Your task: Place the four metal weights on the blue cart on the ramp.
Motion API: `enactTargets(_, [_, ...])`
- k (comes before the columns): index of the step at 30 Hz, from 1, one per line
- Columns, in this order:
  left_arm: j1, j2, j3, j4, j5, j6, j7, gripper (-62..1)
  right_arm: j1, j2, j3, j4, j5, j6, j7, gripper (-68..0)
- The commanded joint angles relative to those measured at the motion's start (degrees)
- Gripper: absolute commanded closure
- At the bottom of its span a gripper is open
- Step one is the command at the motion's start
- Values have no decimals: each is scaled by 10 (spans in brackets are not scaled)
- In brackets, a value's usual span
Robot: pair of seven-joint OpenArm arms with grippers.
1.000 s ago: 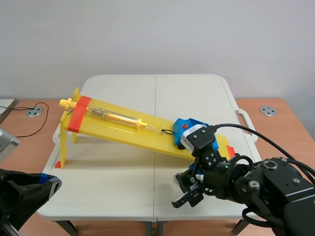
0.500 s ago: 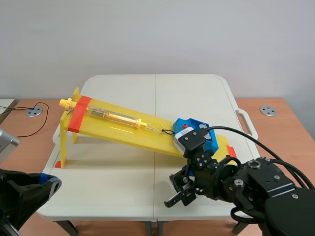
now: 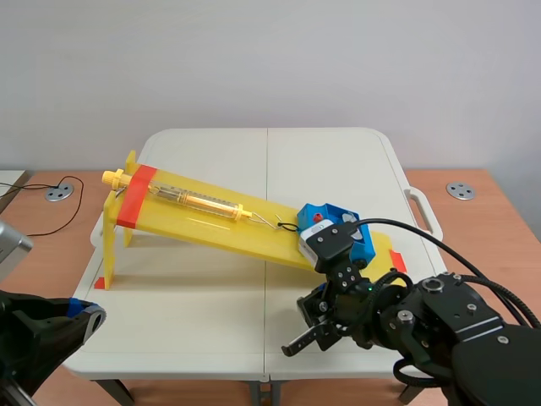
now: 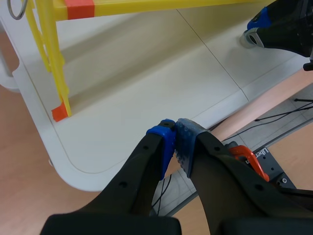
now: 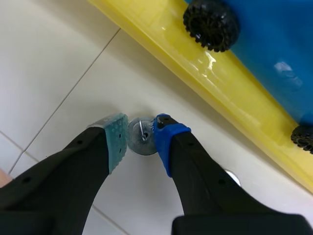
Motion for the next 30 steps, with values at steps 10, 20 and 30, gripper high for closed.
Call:
enactTargets(10, [-7,3,-9,42,-38,-10,-44,-28,48,1,-6,7,16,-16,40,-5])
enactTargets(20, [-7,3,-9,42,-38,-10,-44,-28,-5,60,-2,131,64,0,6,-7])
enactTargets(30, [-7,3,-9,42,-38,-10,-44,-28,-136,121,82,370,155,18,-57,-7])
